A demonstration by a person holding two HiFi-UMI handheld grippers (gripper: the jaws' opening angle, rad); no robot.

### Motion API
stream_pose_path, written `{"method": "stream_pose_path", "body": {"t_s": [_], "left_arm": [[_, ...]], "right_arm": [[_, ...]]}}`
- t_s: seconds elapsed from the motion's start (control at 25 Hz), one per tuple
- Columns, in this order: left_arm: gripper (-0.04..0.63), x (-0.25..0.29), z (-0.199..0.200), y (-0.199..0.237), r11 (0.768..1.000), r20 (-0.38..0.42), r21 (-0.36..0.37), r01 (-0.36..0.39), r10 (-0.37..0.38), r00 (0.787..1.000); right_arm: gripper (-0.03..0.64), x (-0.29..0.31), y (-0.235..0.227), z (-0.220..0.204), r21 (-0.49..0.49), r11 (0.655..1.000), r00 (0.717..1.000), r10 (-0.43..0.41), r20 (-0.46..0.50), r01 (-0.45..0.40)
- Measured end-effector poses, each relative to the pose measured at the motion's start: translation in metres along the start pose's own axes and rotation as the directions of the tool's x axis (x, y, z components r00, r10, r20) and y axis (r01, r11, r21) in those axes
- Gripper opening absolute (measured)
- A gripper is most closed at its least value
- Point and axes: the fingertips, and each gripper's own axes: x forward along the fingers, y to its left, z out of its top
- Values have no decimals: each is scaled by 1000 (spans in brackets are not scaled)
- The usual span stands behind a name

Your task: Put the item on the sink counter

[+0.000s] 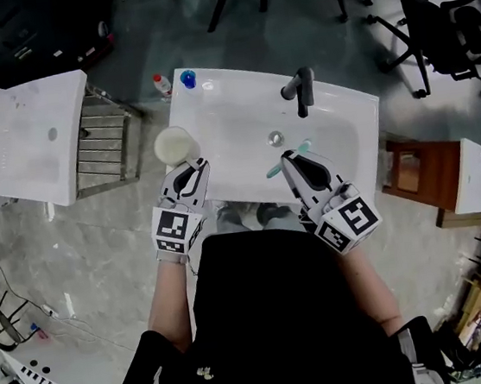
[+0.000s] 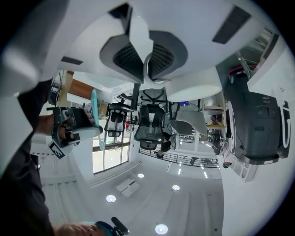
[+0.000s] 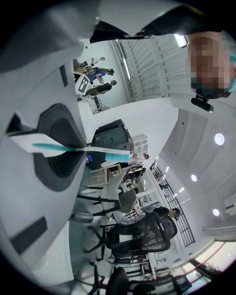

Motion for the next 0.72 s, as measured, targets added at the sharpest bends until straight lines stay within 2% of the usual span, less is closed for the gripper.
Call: {"method": "stream_pose_path", "body": {"t_s": [0.2, 0.36, 0.56, 0.72], "left_arm": [[43, 14, -16, 12, 999, -12, 22, 35, -35, 999], [43, 23, -40, 24, 999, -50, 19, 47, -46, 998], [44, 35, -63, 32, 997, -80, 50, 60, -56, 995], [44, 42, -71, 38, 995, -77, 68, 69, -63, 995]], "right_arm": [[46, -7, -4, -7, 11, 997, 997, -71, -18, 71], [46, -17, -6, -13, 18, 992, 992, -125, -28, 125], [46, -30, -11, -23, 30, 981, 981, -189, -45, 190], [46, -36, -14, -28, 34, 973, 973, -225, -53, 227]]}}
